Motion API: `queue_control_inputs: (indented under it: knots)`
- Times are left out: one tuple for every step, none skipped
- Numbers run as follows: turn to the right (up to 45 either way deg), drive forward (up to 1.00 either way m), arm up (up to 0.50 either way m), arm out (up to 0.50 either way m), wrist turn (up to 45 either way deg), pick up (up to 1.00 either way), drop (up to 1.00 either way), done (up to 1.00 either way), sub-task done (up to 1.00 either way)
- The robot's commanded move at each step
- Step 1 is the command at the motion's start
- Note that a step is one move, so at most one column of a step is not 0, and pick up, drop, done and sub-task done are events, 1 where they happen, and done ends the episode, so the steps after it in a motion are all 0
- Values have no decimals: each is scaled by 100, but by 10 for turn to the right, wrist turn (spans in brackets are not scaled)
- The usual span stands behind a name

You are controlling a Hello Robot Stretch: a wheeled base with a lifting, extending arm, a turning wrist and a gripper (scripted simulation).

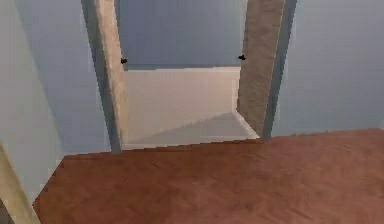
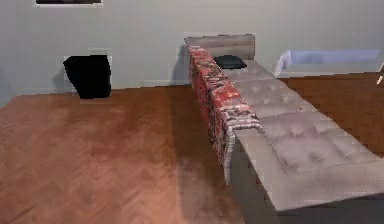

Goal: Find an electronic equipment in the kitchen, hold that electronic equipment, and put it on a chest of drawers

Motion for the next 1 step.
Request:
queue_control_inputs:
  knots:
    - [0,100,0,0,0,0,0,0,0]
